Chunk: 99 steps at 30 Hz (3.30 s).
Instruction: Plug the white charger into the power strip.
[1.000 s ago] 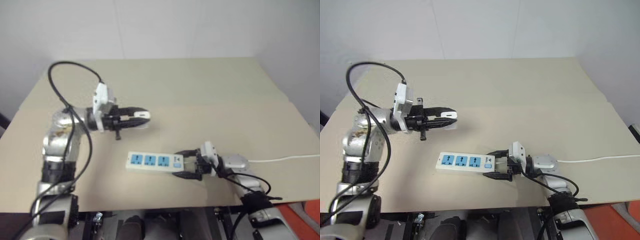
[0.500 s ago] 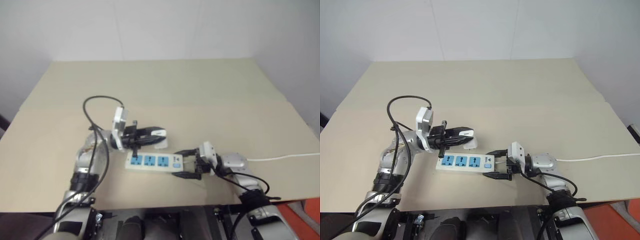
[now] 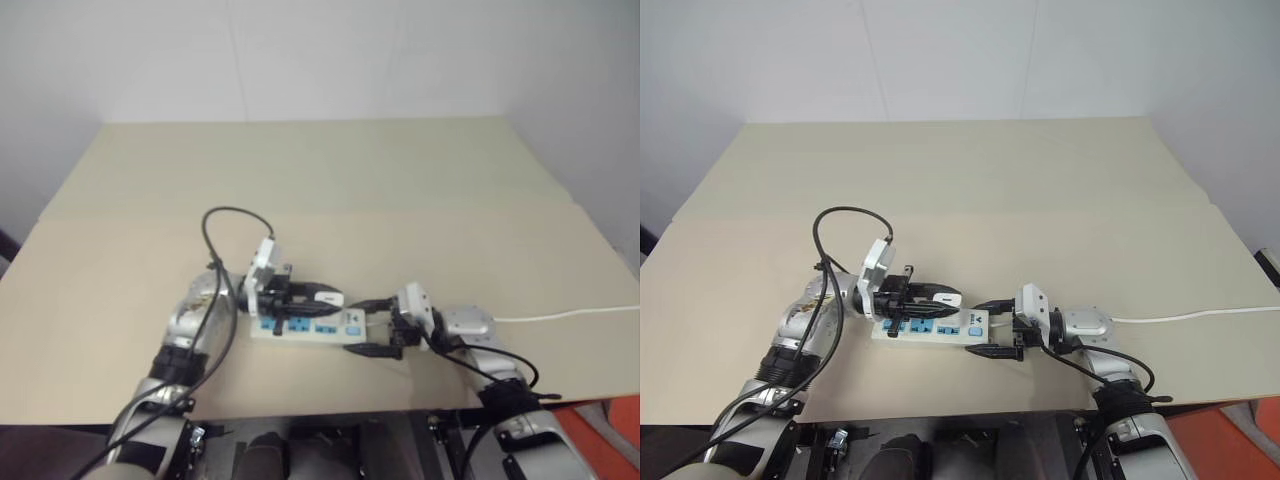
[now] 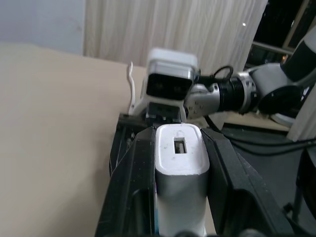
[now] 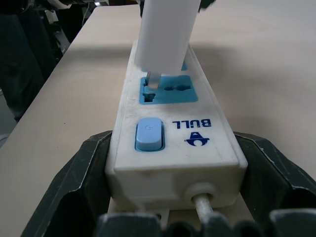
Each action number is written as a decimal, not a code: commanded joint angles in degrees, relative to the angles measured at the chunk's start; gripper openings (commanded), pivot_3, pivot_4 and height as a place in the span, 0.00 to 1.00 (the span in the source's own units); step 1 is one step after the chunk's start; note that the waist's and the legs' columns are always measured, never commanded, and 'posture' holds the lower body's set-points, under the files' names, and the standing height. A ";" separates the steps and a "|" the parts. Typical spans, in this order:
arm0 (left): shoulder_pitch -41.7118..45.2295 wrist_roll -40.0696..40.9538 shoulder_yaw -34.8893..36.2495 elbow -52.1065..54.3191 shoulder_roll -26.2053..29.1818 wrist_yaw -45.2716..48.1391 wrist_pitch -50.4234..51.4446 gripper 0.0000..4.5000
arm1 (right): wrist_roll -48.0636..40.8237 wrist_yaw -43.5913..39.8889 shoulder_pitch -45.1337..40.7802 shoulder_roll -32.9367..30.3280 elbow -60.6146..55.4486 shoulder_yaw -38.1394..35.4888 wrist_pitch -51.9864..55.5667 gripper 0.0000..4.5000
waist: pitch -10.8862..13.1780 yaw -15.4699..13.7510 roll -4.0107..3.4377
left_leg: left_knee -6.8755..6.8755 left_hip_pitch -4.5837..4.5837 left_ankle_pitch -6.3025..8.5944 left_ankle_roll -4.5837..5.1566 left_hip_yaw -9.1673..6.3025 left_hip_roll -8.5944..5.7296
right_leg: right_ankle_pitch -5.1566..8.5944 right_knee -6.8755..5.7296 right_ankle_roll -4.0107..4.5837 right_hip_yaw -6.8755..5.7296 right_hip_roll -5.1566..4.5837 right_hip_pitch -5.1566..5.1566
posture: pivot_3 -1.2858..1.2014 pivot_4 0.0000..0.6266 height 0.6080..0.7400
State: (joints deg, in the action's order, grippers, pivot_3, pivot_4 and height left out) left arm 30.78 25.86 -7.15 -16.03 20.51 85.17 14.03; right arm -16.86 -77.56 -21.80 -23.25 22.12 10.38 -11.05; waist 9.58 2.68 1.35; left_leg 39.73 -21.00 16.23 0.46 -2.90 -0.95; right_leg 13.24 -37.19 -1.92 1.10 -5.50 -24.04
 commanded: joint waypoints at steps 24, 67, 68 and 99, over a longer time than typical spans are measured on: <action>-1.83 -3.84 -2.20 -5.44 1.91 2.54 -7.25 0.23 | 2.25 0.31 1.32 1.21 0.21 2.19 0.42 0.76 | -0.03 0.12 0.00 | -0.18 0.83 0.03 0.04 0.00 0.09 | 0.00 0.18 0.02 0.03 0.11 0.85 | 0.52 0.24 1.00; -5.60 -8.90 -6.72 -10.69 4.31 -0.22 -12.78 0.94 | 3.13 -0.13 1.07 1.92 0.78 2.31 0.42 0.76 | -0.93 0.14 -0.43 | -1.02 1.90 0.05 0.05 0.08 0.28 | 0.10 0.76 -0.01 0.07 0.26 1.80 | 0.52 0.24 1.00; -5.61 -8.87 -6.68 -10.67 4.30 -0.19 -12.91 1.00 | 3.13 -0.16 1.06 1.92 0.77 2.32 0.43 0.76 | -0.94 0.15 -0.45 | -1.03 1.90 0.06 0.05 0.08 0.28 | 0.10 0.76 -0.02 0.07 0.26 1.80 | 0.52 0.24 1.00; -32.40 3.69 29.83 10.92 34.67 2.70 -9.22 1.00 | -9.43 -6.40 11.82 -19.47 -12.07 -17.27 -3.35 0.99 | -0.06 -1.84 -0.27 | -1.18 -0.16 0.10 0.00 0.18 0.55 | -0.01 1.16 0.16 -0.15 0.15 -0.27 | 0.52 0.24 1.00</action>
State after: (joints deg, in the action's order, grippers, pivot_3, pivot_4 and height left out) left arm -0.60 28.73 19.49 -6.08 54.06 87.08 6.20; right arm -23.86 -82.52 -10.45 -41.45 13.07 -3.91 -13.91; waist 9.52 0.84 1.08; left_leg 38.56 -21.14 16.33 0.47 -2.73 -0.39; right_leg 13.24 -36.02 -1.76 0.93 -5.33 -24.27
